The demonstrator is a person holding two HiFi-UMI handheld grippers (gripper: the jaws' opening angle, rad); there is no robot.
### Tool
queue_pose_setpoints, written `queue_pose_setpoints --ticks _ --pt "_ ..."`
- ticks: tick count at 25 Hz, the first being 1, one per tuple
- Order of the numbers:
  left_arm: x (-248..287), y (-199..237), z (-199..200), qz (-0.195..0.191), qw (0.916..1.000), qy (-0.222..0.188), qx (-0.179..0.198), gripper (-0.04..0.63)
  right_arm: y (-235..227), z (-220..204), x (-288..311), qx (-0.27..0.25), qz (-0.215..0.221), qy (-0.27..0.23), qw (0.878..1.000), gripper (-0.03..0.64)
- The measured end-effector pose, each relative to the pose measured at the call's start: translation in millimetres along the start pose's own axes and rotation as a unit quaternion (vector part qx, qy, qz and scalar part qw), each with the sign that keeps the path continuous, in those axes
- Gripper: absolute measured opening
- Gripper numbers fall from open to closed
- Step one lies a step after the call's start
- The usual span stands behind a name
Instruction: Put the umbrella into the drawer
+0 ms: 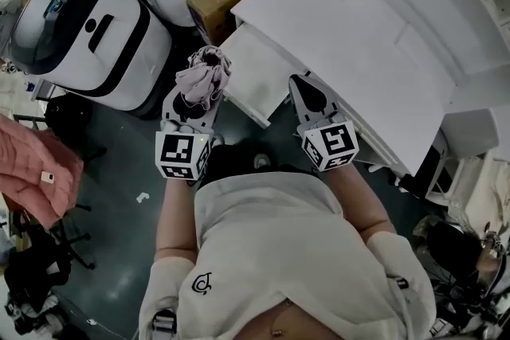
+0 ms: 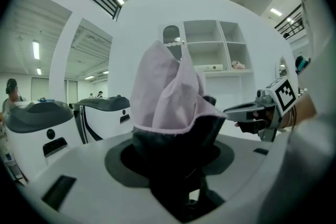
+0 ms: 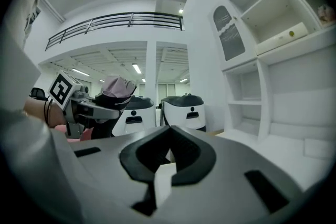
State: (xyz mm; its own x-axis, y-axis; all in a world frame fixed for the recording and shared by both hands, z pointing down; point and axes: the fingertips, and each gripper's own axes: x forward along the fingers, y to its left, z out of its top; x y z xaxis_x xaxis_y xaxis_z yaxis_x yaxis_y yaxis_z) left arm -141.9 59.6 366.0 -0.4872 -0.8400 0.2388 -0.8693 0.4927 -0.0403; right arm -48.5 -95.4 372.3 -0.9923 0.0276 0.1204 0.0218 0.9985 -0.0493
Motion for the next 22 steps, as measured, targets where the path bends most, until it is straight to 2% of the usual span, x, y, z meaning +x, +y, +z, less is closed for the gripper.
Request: queue_pose_setpoints --ticks 6,9,11,14,17,19,22 --pt "85 12 -5 -0.084 0.9961 0.02 0.013 0.235 -40 10 31 -0.006 -0.083 -0.037 0.996 0.006" --pt "127 19 -12 -0.138 0.9894 0.04 0.02 0.235 -53 14 52 -0.009 -0.124 -0.039 0.992 0.006" --pt "151 24 -20 -0.178 0.9817 0.058 0.037 0.235 -59 15 65 -0.015 -0.149 -0.034 0.988 0.006" --pt "183 26 -36 -0.24 0.9653 0.083 0.062 0.235 -70 10 80 -0.012 -0.201 -0.026 0.979 0.006" --pt "210 24 -60 -0.302 0.9446 0.107 0.073 0.235 -83 -2 89 0.002 -0.248 -0.022 0.968 0.006" --pt "226 19 -83 -0.343 0.9262 0.131 0.086 0.235 -89 -11 90 0.007 -0.279 -0.02 0.96 0.006" --pt "244 6 -120 -0.405 0.8918 0.167 0.113 0.235 -94 -28 84 0.018 -0.333 -0.01 0.943 0.006"
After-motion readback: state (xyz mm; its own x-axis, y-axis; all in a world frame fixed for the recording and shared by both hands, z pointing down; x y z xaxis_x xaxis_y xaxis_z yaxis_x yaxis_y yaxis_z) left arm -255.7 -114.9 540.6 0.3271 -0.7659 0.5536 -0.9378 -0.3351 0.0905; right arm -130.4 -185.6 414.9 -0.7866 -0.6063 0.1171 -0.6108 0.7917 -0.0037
